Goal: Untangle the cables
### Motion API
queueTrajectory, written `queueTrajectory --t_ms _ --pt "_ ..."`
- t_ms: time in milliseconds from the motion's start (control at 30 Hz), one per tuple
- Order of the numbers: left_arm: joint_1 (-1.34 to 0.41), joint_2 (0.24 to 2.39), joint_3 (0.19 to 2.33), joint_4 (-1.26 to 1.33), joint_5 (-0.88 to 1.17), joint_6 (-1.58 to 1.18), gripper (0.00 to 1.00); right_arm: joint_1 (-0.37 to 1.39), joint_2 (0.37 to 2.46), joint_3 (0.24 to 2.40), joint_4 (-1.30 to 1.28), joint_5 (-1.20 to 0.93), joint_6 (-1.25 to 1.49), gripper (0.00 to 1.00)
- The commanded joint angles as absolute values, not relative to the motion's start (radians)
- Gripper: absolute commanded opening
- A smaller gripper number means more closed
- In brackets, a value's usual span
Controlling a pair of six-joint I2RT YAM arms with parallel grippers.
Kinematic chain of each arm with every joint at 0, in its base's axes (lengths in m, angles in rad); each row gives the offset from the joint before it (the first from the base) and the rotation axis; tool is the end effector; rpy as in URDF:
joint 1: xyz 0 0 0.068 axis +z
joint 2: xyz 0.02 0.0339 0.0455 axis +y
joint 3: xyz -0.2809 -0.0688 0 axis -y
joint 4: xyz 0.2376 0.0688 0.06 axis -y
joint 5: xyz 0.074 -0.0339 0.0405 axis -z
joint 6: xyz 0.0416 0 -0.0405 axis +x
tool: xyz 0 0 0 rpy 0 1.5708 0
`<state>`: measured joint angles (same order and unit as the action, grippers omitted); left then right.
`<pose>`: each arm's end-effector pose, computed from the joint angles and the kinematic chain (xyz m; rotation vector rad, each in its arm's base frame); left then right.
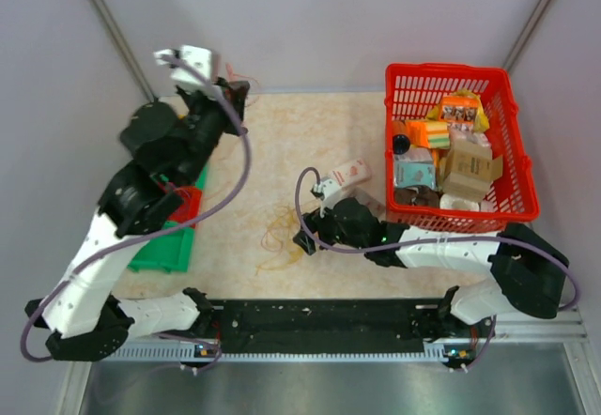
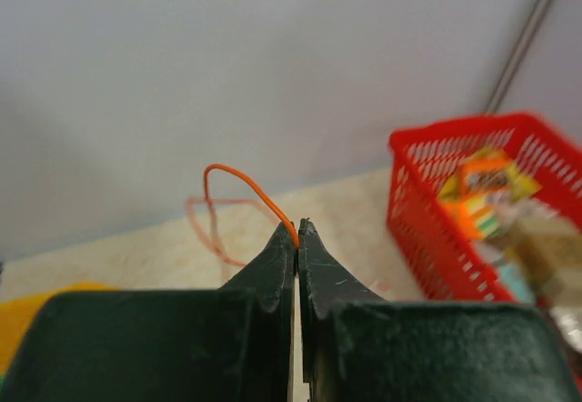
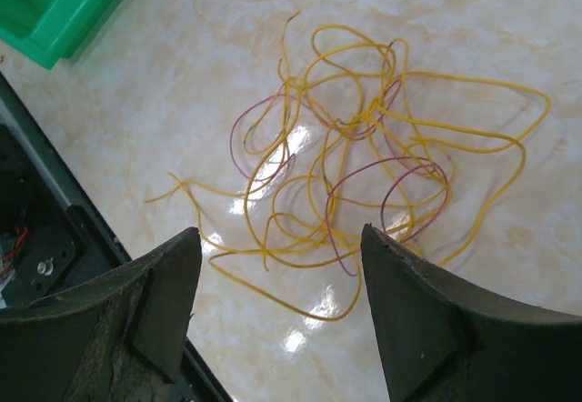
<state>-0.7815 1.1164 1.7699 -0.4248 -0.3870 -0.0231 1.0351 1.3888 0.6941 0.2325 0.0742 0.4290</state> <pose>0.1235 -0.1005 0.5835 0.1876 1.3585 -0.4165 0.1525 0.2508 0.2323 -0.5910 2.0545 0.8253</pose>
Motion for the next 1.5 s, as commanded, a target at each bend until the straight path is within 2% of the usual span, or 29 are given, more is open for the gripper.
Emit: queueTrajectory --t_ms 0,167,433,833,967,1033,1233,1400,1467 --pt "-0.691 1.107 1.619 -0.423 -0.444 0.011 0.00 1.061 1.310 0.712 0.209 0.028 0.437 0.70" --pt "-0.525 1.127 1.444 -0.336 -0.298 -0.086 0.00 1.062 1.169 0.588 0.248 0.038 0.489 0.71" --pt "-0.419 1.271 1.269 -0.229 -0.164 -0.199 0.00 1.060 1.112 0.477 0.316 0.038 0.508 0.72" --pt "-0.351 1.633 1.379 -0.491 -0.123 -0.291 0.00 1.062 1.155 0.451 0.362 0.031 0.511 0.72" --pt "-0.338 1.762 1.393 -0.502 -0.046 -0.314 0.00 1.062 1.155 0.449 0.365 0.032 0.503 0.71" --pt "-0.328 1.821 1.436 -0.523 -0.023 -0.324 0.10 1.062 1.157 0.446 0.367 0.031 0.499 0.71" --pt "-0.327 1.920 1.499 -0.508 -0.066 -0.319 0.65 1.062 1.143 0.422 0.379 0.038 0.497 0.71" --pt "-0.327 2.026 1.566 -0.544 -0.078 -0.327 0.94 1.058 1.143 0.402 0.402 0.035 0.502 0.71" --pt "-0.327 2.052 1.572 -0.548 -0.078 -0.328 0.96 1.057 1.143 0.393 0.411 0.035 0.502 0.71"
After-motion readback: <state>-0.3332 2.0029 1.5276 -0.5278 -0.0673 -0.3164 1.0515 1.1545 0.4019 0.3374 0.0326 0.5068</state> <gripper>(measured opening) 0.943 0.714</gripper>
